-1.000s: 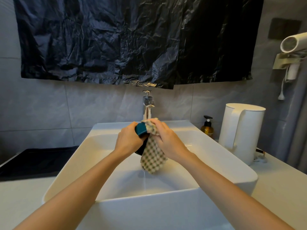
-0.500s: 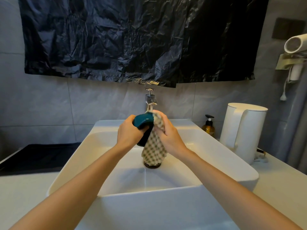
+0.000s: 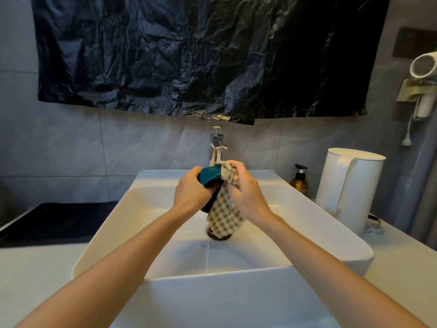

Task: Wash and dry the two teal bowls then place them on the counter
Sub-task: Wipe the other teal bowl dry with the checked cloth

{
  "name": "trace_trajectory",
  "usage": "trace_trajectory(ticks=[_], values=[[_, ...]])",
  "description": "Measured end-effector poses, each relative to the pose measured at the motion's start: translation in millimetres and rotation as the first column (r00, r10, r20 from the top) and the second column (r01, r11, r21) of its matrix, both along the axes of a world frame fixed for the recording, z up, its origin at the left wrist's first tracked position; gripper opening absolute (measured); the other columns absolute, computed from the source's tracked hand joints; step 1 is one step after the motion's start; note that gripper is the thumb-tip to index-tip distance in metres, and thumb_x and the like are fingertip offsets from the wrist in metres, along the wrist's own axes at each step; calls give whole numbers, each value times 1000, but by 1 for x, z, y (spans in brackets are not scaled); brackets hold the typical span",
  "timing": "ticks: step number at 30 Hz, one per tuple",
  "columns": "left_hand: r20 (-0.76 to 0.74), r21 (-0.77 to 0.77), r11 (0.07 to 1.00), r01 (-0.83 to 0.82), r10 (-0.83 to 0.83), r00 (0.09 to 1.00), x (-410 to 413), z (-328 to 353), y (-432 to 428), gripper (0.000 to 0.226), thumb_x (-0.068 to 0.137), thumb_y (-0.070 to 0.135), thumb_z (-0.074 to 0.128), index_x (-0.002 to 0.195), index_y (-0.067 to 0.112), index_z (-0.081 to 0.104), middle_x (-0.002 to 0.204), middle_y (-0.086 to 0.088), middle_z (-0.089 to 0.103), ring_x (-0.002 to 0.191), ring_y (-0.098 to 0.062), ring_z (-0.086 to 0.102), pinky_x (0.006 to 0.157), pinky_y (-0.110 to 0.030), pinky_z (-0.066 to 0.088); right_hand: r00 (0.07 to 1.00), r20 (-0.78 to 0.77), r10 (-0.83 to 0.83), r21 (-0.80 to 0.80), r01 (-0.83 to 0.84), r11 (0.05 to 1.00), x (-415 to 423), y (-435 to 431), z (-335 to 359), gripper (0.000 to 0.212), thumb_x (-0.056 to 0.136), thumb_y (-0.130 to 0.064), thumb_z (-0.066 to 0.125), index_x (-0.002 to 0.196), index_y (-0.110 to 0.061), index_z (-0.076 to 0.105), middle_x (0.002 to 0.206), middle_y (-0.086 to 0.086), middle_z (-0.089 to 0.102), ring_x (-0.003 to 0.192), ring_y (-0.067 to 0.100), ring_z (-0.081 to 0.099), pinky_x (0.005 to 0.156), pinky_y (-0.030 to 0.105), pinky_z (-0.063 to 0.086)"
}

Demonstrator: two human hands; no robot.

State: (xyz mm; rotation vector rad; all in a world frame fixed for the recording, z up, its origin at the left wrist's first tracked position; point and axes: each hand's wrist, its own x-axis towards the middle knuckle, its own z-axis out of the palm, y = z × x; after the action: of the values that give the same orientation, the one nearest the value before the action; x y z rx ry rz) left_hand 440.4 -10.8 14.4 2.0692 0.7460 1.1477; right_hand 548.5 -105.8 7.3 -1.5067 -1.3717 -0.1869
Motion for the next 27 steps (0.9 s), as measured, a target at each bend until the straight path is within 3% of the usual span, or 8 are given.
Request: trace_trajectory(ticks=[4,9,11,16,20,23,25,27], values=[[107,-155,985,73,-57,993,-1,0,3,27,77,27,76,100,23,60,95,2,67,91,-20,63,83,-43,54,986,-165,11,-50,-19,999,-4,0,1,35,97,-17,48,131,-19,42,118,-1,59,108,14,55,88,26,45],[248,-329,925,188,-107,963,-1,3,1,35,81,15,74,111,16,58,102,0,64,97,-18,60,79,-28,48,949,-306,77,-16,-86,996,-6,1,-1,35,100,-27,46,134,-22,36,123,-3,55,114,12,52,87,19,42],[319,-427,873,236,-99,943,-1,4,0,30,82,13,72,108,16,58,101,-1,65,96,-20,60,77,-29,49,924,-361,129,-14,-143,990,-10,1,-2,38,100,-29,44,136,-25,31,124,-4,53,113,10,52,85,17,42],[432,-616,717,327,-39,901,0,3,1,28,86,15,68,111,15,57,103,-5,66,90,-19,62,65,-29,50,871,-463,166,-14,-194,981,-22,9,-4,45,102,-24,40,142,-22,20,129,1,47,117,16,48,96,30,41],[311,-633,711,305,-127,942,3,-2,3,34,85,19,69,116,14,56,105,-4,66,91,-18,62,65,-29,51,924,-380,30,-94,-71,993,-13,8,-6,27,102,-24,37,127,-23,30,116,1,52,107,18,53,91,33,45],[113,-602,746,284,-273,955,3,-1,5,44,81,24,73,120,15,56,113,-5,65,106,-22,59,87,-44,50,955,-266,-133,-91,112,990,3,4,-1,12,101,-24,33,112,-28,35,106,0,54,101,20,56,86,40,48],[67,-471,842,263,-263,962,2,-1,9,46,79,22,76,120,17,54,115,-3,62,108,-22,57,88,-40,48,981,-109,-160,-105,148,983,14,-1,-1,16,101,-25,34,116,-30,38,112,-2,54,102,18,55,87,40,48],[16,-221,940,260,-263,965,1,-2,8,47,77,15,77,119,19,56,110,-2,63,101,-20,60,75,-25,50,987,74,-146,-158,156,975,19,-7,-3,21,100,-26,36,119,-33,40,118,-2,54,102,18,55,86,42,48]])
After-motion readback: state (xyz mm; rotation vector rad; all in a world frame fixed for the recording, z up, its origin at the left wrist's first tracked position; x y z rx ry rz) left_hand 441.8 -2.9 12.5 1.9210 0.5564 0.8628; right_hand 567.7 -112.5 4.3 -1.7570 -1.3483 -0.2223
